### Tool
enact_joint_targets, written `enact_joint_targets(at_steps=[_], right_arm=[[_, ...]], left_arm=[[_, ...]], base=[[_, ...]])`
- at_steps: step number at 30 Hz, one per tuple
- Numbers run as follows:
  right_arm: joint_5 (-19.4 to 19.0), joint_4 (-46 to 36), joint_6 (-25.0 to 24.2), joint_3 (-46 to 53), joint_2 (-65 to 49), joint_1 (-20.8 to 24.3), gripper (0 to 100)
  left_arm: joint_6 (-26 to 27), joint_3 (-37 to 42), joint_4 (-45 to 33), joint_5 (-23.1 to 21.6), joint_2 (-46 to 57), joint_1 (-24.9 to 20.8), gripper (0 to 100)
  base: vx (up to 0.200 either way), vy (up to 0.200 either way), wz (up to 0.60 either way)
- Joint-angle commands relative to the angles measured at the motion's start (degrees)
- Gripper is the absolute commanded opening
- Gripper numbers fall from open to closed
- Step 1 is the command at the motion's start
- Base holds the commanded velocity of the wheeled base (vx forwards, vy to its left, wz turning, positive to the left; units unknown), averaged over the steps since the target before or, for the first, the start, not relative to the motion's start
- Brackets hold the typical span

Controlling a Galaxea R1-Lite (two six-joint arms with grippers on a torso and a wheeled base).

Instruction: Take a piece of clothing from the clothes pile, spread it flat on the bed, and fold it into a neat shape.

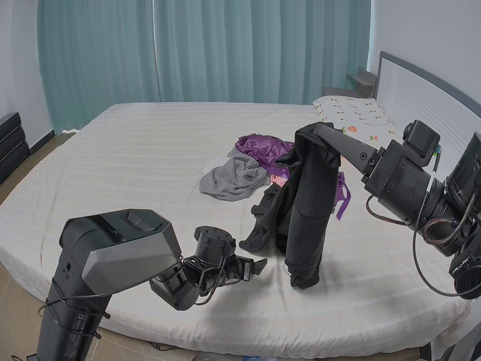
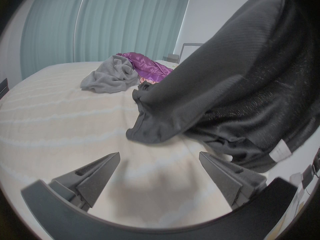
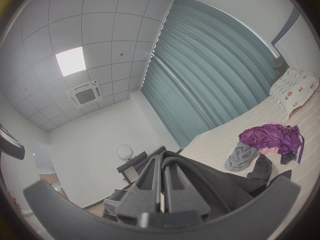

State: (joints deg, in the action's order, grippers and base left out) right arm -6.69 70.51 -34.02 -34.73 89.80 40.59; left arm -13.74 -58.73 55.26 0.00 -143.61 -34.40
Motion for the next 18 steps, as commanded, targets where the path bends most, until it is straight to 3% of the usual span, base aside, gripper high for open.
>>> enact_joint_targets(at_steps=[1,10,11,18], right_arm=[[0.01,0.07,0.01,0.19,-0.15,-0.34,0],[0.01,0.07,0.01,0.1,-0.24,-1.4,0],[0.01,0.07,0.01,0.1,-0.15,-1.48,0],[-0.07,0.07,-0.08,0.28,0.64,-5.09,0]], left_arm=[[0.2,-8.85,-2.26,0.97,-5.55,0.3,100],[0.38,-18.17,-9.91,1.85,-7.74,0.48,100],[0.29,-18.79,-11.05,1.93,-7.74,0.48,0],[-0.41,-22.92,-11.05,8.17,-9.68,0.83,0]], base=[[0.0,0.0,0.0],[0.0,0.0,0.0],[0.0,0.0,0.0],[0.0,0.0,0.0]])
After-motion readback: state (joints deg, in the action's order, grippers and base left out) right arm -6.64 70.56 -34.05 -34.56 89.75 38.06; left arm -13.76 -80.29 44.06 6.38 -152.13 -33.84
